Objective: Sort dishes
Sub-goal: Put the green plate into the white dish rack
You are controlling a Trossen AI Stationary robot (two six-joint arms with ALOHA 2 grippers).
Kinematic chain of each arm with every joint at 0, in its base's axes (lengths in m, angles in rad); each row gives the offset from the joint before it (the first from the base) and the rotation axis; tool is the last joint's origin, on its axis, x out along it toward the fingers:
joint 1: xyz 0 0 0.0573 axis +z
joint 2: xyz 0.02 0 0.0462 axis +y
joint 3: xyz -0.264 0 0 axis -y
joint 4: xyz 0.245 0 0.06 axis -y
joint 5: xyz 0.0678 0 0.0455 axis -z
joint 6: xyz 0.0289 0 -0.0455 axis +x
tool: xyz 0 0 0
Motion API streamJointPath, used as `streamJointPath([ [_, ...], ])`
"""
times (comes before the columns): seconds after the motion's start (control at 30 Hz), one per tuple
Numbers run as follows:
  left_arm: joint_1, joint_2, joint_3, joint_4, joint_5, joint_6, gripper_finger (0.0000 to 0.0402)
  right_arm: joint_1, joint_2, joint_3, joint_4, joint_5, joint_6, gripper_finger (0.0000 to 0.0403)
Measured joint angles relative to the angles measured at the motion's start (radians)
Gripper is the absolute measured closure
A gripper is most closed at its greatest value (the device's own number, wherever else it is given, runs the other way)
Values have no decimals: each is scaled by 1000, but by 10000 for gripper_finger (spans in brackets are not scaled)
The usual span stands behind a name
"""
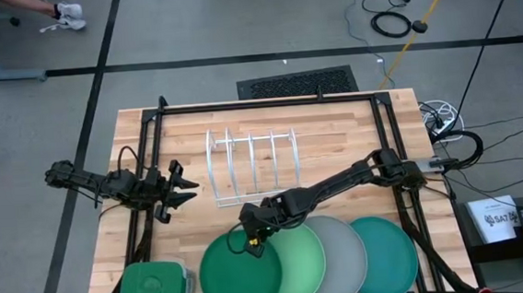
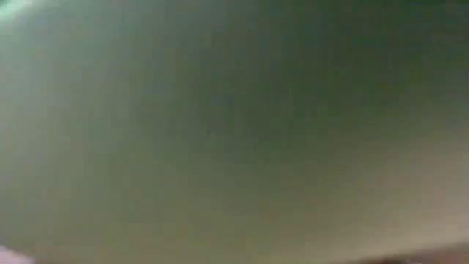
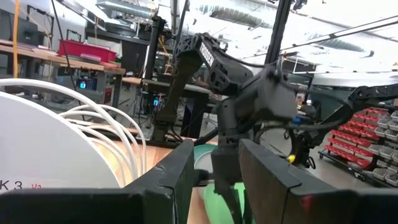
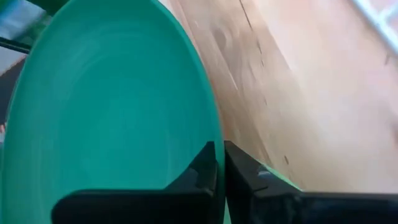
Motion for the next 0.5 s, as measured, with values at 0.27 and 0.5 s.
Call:
streamJointPath([
  [0.27, 0, 0, 0, 0, -1, -1, 274, -4, -16, 167, -142, 104, -127, 400],
  [0.5, 0, 0, 0, 27, -1, -5, 274, -3, -18, 395, -431, 271, -235, 400],
])
